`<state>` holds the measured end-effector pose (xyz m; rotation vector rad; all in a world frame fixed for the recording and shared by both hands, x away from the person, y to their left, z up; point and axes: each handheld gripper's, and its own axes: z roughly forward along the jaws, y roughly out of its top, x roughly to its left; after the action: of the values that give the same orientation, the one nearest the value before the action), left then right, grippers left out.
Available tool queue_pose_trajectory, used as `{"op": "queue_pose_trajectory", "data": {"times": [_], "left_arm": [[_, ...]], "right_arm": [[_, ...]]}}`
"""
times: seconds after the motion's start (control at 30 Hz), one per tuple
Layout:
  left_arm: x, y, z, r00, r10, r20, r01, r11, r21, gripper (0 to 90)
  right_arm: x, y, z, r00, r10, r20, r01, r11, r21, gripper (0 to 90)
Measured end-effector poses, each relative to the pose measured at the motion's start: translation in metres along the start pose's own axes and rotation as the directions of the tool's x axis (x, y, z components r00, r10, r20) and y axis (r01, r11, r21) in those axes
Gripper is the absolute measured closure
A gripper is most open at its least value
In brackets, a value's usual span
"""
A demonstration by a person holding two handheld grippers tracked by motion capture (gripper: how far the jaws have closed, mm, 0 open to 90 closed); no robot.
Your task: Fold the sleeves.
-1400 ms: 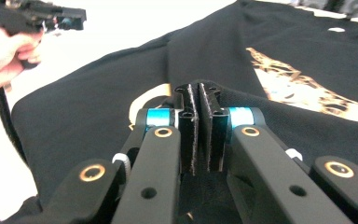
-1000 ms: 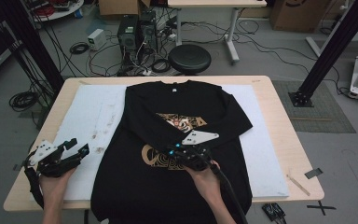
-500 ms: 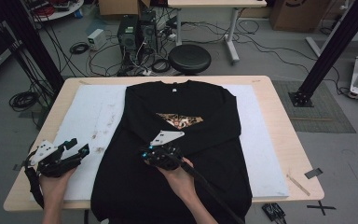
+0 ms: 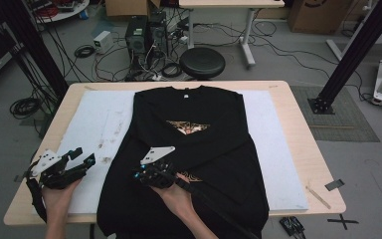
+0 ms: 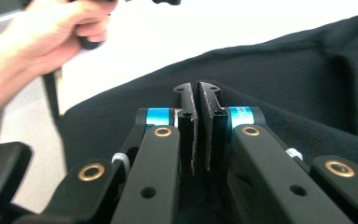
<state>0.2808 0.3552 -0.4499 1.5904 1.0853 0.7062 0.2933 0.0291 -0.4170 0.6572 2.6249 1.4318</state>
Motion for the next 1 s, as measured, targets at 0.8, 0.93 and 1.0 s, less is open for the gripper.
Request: {"op": "queue_pose_trajectory", "data": {"times": [0.8, 0.93, 1.0], "left_arm": [[0.001, 0.0, 0.0, 1.0, -0.006, 0.005, 0.006, 1.0, -0.001, 40.0], [0.001, 0.0, 0.0, 0.9999, -0.008, 0.007, 0.008, 1.0, -0.002, 39.9], [0.001, 0.0, 0.0, 1.0, -0.006, 0.006, 0.006, 1.0, -0.002, 39.9]], "right_arm": [[0.025, 0.013, 0.025, 0.9967, -0.056, -0.058, 0.055, 0.998, -0.019, 86.8], [0.027, 0.011, 0.027, 0.9956, -0.066, -0.066, 0.066, 0.998, -0.011, 86.3], [0.028, 0.009, 0.028, 0.9952, -0.072, -0.066, 0.072, 0.997, 0.0, 85.1]]}}
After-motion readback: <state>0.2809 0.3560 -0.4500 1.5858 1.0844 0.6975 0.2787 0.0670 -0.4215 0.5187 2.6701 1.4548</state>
